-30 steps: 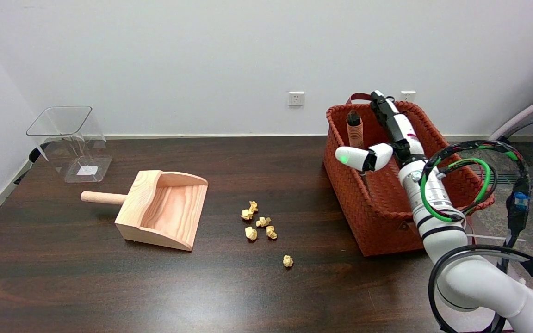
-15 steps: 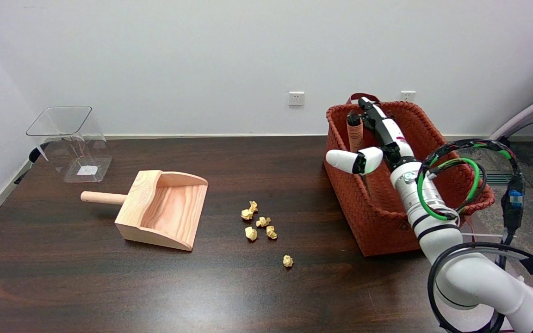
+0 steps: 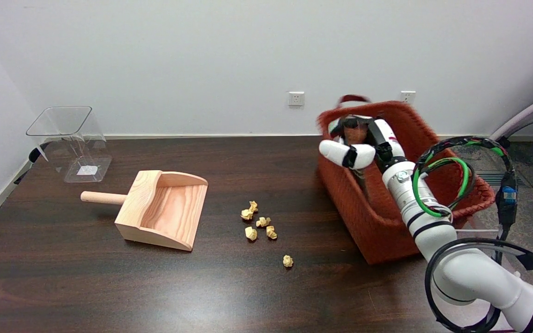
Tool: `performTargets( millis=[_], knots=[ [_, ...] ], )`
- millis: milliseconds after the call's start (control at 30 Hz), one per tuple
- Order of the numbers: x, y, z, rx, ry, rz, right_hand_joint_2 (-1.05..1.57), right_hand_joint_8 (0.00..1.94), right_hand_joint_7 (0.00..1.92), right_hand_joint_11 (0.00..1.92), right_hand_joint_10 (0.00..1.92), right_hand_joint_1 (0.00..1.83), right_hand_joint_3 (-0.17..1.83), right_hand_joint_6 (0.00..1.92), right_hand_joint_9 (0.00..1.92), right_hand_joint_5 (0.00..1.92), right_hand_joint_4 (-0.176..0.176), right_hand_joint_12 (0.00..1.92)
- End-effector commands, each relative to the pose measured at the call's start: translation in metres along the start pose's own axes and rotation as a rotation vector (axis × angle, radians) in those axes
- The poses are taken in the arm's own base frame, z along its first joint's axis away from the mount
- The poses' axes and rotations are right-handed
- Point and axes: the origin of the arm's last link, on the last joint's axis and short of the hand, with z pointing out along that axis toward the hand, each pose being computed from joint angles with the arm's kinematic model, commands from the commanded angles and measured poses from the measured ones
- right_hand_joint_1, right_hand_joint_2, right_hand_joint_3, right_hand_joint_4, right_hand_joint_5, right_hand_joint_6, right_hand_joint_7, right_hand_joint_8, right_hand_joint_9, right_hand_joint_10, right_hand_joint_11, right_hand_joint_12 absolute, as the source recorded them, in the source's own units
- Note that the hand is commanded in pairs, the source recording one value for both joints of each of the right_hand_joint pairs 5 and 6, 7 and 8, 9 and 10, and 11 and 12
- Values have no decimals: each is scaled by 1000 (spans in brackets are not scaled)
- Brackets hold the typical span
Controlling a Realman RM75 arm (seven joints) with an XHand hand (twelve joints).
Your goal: Pick up the broom.
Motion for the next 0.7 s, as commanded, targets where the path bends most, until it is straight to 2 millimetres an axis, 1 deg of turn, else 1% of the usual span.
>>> performTargets(
  millis=[33, 100, 133, 467, 700],
  knots=[
    [-8, 3, 4, -11, -46, 115, -208, 1790, 1790, 1642, 1642, 874, 1059, 1642, 1642, 1642, 0, 1642],
    [-9, 3, 4, -12, -46, 115, -183, 1899, 1899, 1842, 1842, 870, 1060, 1842, 1842, 1842, 0, 1842],
    [-9, 3, 4, -12, -46, 115, -197, 1920, 1920, 1920, 1920, 872, 1069, 1920, 1920, 1920, 0, 1920],
    [-9, 0, 6, -2, -34, 144, -383, 1920, 1920, 1920, 1920, 914, 1113, 1920, 1920, 1920, 0, 1920],
    [-10, -4, 9, 9, -26, 157, -431, 1920, 1920, 1920, 1920, 917, 1117, 1920, 1920, 1920, 0, 1920]
  ],
)
